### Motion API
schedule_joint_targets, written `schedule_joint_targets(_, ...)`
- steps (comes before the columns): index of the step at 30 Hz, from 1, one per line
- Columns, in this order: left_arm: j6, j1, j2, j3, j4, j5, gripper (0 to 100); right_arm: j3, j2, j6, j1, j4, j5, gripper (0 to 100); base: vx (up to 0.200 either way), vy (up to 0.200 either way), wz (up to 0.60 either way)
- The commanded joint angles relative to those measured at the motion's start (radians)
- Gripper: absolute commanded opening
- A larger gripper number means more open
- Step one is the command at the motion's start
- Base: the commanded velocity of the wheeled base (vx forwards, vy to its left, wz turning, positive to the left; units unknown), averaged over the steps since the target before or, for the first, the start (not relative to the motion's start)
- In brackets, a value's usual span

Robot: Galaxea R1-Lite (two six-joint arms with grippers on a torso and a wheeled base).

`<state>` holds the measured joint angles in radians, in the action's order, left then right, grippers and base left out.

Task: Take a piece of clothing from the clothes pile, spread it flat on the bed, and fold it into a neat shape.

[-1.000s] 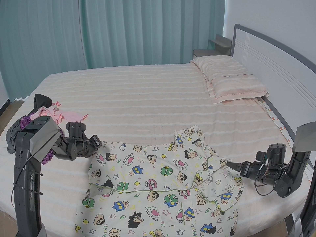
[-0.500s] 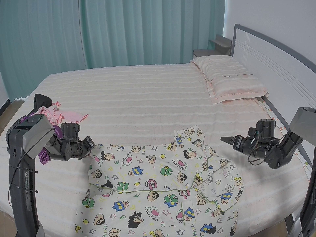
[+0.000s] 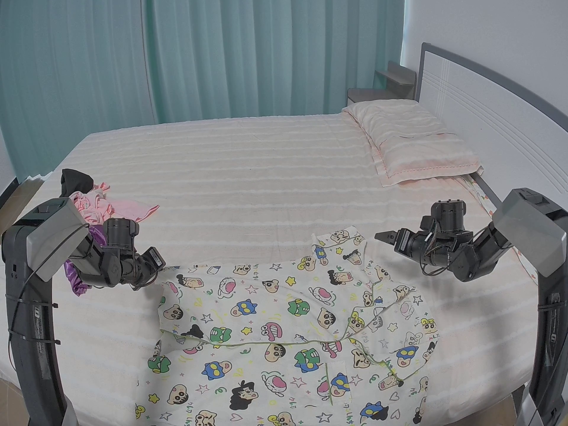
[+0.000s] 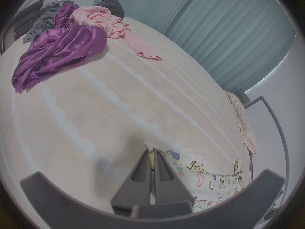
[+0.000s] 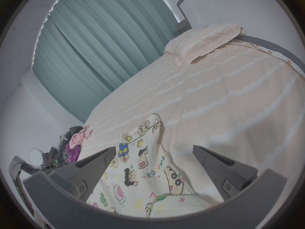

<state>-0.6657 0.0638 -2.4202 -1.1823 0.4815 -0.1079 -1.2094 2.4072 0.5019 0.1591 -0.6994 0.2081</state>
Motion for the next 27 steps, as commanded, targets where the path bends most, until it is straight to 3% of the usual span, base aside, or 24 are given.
schedule_joint_targets(1,0.002,0.004,0.046,0.015,-0.044,0.017,0,-0.099,0.085,0.003,0.016,0.041,-0.049,100,0.0,0.0,0.0)
schedule_joint_targets(15,0.0,-0.007,0.036,0.03,-0.038,0.05,0,-0.151,0.165,-0.01,0.013,0.101,-0.042,100,0.0,0.0,0.0)
schedule_joint_targets(23,0.0,-0.01,0.036,0.032,-0.038,0.05,0,-0.154,0.178,-0.016,0.022,0.138,-0.003,100,0.0,0.0,0.0)
schedule_joint_targets(24,-0.002,-0.012,0.035,0.032,-0.038,0.05,0,-0.154,0.178,-0.016,0.022,0.138,0.001,0,0.0,0.0,0.0)
schedule_joint_targets(27,-0.002,-0.012,0.033,0.032,-0.038,0.05,0,-0.156,0.179,-0.016,0.02,0.139,0.01,0,0.0,0.0,0.0)
